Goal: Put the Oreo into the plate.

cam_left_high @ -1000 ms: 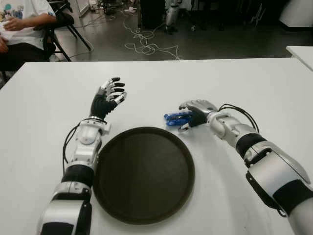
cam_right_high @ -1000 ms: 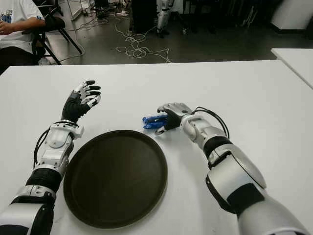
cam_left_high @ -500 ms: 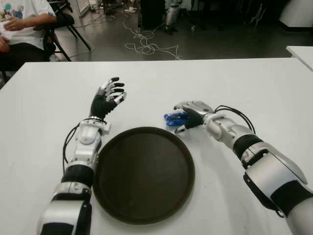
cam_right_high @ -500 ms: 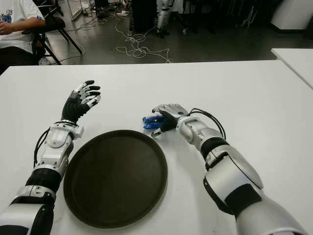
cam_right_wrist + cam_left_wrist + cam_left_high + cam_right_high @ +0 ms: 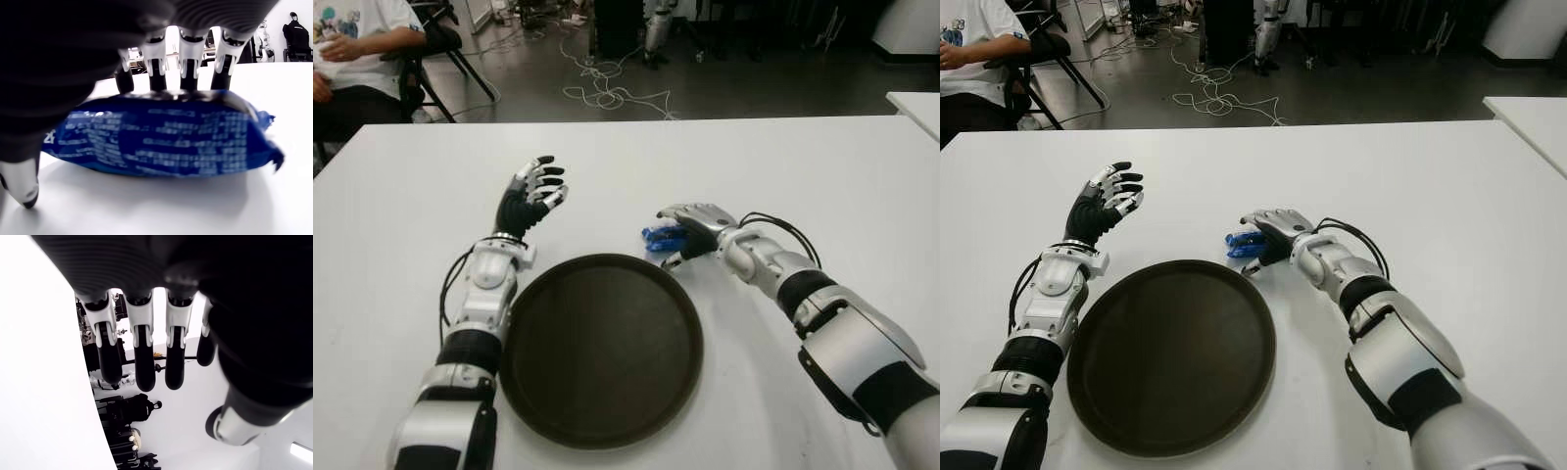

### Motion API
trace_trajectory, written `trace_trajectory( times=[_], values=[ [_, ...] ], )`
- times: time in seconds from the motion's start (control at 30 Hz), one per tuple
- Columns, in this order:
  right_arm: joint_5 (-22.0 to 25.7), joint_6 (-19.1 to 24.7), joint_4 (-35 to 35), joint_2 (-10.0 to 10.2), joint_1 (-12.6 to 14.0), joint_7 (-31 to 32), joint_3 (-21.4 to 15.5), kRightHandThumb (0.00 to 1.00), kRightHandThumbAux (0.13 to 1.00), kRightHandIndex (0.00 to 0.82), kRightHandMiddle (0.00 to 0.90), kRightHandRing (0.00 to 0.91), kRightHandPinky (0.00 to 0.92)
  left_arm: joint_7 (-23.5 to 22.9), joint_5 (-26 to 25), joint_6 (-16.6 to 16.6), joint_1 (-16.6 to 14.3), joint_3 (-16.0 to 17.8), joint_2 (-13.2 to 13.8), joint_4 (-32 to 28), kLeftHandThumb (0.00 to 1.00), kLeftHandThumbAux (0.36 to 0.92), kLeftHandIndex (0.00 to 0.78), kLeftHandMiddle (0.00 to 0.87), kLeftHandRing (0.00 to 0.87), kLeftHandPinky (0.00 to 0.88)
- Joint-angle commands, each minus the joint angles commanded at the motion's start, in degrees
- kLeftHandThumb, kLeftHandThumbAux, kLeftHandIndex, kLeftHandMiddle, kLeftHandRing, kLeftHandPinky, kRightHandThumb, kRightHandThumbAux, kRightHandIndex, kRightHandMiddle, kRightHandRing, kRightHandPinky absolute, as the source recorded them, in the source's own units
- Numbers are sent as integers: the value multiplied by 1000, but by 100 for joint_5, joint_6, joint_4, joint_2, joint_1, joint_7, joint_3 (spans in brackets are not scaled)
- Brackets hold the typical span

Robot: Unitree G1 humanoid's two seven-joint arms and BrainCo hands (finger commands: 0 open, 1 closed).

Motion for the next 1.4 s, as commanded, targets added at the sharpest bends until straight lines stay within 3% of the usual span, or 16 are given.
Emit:
trace_trajectory(
  times=[0.27, 0.4, 0.57, 0.87, 1.4],
  values=[
    [-106, -47, -27, -15, -5, -333, 93, 0, 622, 217, 256, 279, 300, 3, -8, 26, -6, -1, -10, -9, 213, 734, 188, 273, 259, 271],
    [-173, -67, -38, -25, 1, -622, 160, 0, 683, 289, 327, 349, 359, 24, 11, -2, -7, -9, -12, -1, 226, 737, 189, 272, 257, 274],
    [-325, 16, -52, -46, -38, -1062, 329, 0, 778, 450, 486, 495, 483, 73, 35, -40, -16, -17, -18, 25, 238, 742, 200, 278, 259, 281],
    [-450, 116, -37, -42, -84, -1408, 486, 60, 831, 539, 662, 661, 655, 100, 19, -3, -17, -16, -34, 12, 228, 738, 195, 274, 259, 280],
    [-429, 220, -36, -40, -142, -1367, 500, 11, 842, 531, 666, 678, 664, 42, -59, -24, -8, 14, -35, -19, 266, 741, 210, 289, 270, 288]
  ],
)
